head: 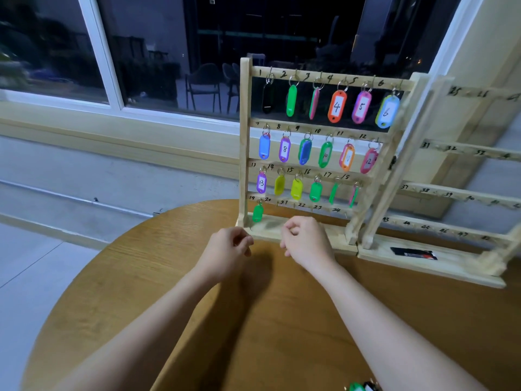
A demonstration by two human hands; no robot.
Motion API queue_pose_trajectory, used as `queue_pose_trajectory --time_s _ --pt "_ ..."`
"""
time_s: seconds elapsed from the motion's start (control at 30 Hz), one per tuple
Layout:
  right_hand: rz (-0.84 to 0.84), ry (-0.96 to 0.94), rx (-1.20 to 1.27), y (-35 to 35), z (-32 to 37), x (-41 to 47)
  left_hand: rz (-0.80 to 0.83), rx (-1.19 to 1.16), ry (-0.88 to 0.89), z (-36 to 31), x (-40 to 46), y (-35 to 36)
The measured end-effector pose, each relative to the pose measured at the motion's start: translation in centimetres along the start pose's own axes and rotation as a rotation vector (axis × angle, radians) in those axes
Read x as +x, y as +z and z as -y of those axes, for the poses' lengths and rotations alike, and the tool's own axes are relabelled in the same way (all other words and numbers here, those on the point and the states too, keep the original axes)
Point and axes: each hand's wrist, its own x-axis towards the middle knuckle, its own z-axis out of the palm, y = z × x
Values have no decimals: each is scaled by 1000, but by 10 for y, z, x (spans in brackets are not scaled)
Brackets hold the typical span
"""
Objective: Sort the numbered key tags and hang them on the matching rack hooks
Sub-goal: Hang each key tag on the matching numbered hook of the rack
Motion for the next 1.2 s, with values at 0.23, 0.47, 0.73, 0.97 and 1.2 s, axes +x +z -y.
queue_pose_trajectory --time_s 0.23,0.47,0.73,0.97,1.2 --pt "8 83 -17 -77 -42 -99 109 -47 27 -33 -94 37" --pt "-20 206 -121 -97 -106 -211 135 -24 132 -44 -169 88" --pt "-47 149 -267 -82 -105 -236 165 264 323 -50 -182 101" --pt "-82 160 -311 -74 -97 -227 179 272 363 -59 -187 106" --pt "-119 168 -213 -77 -103 -221 195 250 319 -60 -184 108"
